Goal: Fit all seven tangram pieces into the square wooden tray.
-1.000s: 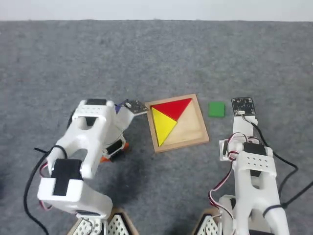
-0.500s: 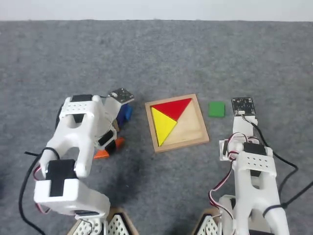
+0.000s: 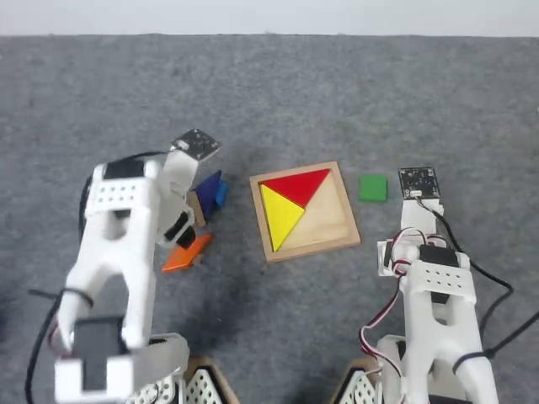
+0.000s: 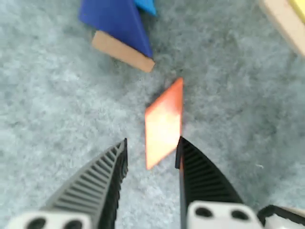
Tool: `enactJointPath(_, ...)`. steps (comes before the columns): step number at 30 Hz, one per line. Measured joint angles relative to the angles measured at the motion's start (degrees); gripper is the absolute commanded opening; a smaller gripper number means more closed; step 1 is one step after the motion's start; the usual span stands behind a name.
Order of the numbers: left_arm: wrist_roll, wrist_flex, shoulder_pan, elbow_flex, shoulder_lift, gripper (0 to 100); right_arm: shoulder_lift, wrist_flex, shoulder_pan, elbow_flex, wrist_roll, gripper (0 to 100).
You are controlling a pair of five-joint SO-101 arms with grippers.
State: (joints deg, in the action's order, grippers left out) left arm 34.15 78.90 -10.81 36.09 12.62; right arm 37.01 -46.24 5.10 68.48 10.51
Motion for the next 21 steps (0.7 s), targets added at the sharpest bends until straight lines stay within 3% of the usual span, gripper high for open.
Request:
enactJointPath(6, -0.35, -6.59, 0.00, 9.76, 3.43, 19, 0.00, 0.00, -0.62, 0.00, 0.00, 10.9)
enactJointPath(13, -3.43, -15.12, 0.09, 10.02, -5.01, 19, 0.00, 0.00, -1.67, 0.00, 0.00, 10.9)
enactJointPath(21, -3.43, -16.53, -0.09, 5.89, -13.54, 15, 0.00, 0.00, -2.11, 0.00, 0.00, 10.9)
